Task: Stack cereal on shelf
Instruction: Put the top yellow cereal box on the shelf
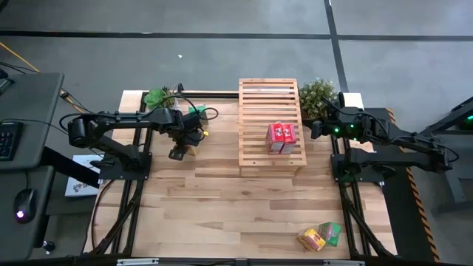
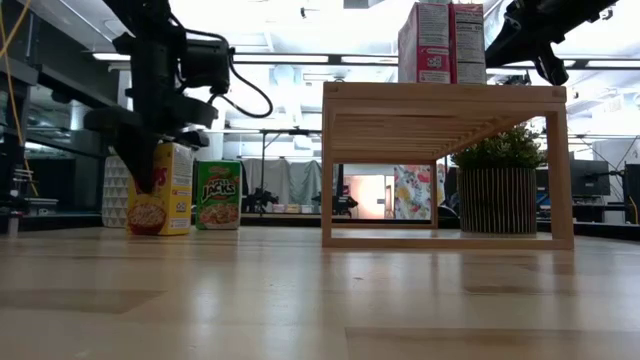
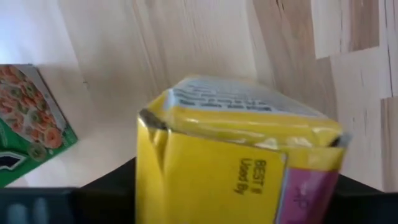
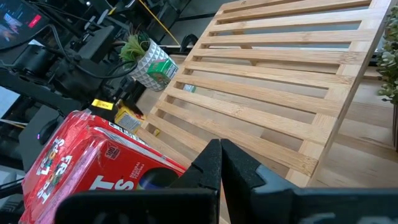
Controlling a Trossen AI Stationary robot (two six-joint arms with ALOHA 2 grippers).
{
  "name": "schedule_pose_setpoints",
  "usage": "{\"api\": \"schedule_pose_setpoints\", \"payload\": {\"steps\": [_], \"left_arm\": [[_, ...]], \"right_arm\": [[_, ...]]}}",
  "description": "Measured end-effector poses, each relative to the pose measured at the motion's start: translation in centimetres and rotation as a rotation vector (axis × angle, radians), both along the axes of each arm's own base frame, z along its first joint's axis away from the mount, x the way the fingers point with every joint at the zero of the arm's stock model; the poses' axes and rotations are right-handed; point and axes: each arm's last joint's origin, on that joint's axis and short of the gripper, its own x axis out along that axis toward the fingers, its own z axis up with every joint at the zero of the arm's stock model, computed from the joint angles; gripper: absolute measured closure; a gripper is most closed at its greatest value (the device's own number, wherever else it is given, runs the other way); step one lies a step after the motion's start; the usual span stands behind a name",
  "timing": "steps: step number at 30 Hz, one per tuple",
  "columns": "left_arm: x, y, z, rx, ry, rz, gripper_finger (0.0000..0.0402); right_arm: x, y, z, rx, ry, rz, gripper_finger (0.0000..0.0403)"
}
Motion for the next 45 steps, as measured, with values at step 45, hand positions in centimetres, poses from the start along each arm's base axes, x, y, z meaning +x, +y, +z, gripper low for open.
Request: {"api": "schedule_pose_setpoints", "payload": {"steps": [45], "left_arm": [[17.5, 1.8, 24.3, 0.374, -0.628, -0.05, 0.0251]], "right_arm": [[0.0, 0.0, 0.0, 0.0, 0.001, 0.001, 0.0402]]}}
